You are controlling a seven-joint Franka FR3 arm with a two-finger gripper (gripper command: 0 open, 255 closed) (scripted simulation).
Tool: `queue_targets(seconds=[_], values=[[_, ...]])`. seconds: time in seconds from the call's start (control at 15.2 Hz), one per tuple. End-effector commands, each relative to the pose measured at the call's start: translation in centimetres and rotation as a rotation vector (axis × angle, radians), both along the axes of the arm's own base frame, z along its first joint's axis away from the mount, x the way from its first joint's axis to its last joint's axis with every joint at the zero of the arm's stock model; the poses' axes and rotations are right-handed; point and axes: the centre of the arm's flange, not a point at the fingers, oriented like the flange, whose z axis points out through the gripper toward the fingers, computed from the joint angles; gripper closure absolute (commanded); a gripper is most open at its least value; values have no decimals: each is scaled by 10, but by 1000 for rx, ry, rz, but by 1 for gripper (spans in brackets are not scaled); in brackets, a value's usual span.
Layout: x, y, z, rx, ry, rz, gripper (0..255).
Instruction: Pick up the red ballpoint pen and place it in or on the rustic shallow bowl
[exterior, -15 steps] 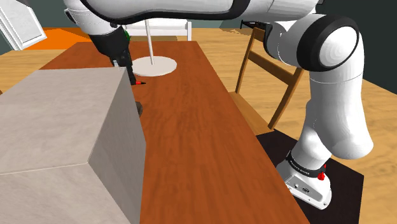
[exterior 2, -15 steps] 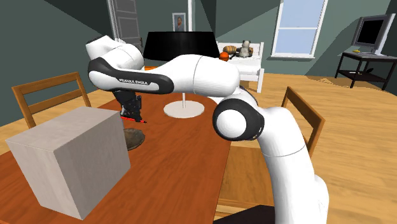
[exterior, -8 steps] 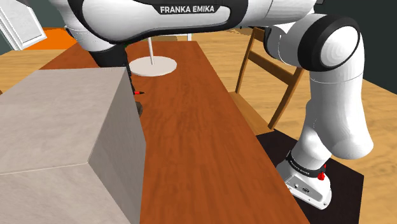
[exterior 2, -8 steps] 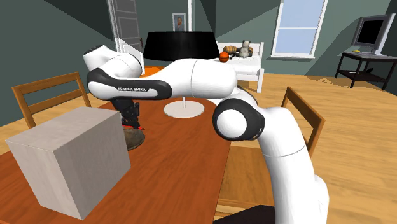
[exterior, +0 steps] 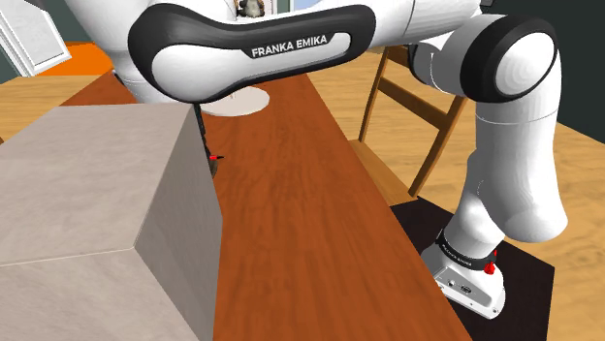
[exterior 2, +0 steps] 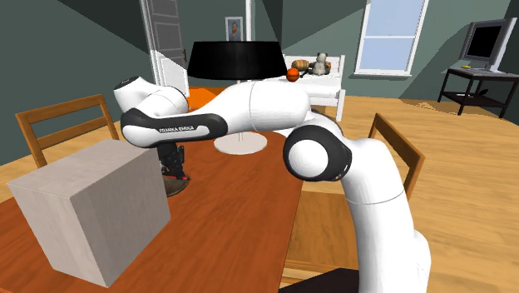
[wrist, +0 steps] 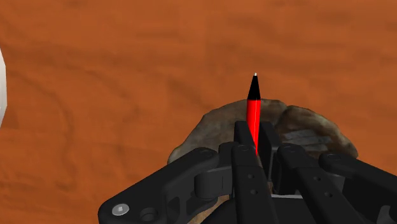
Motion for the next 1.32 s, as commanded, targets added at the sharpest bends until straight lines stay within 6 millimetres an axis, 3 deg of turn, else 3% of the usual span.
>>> queue_targets(seconds=[0.0, 0.53, 0.59, 0.92, 1.19, 1.25], values=[[1, 1, -14, 0, 0, 0, 255], [1, 1, -14, 0, 0, 0, 255], [1, 1, -14, 0, 0, 0, 0], [1, 1, -14, 0, 0, 0, 0], [-8, 13, 34, 0, 0, 0, 0], [-8, 13, 34, 0, 0, 0, 0]])
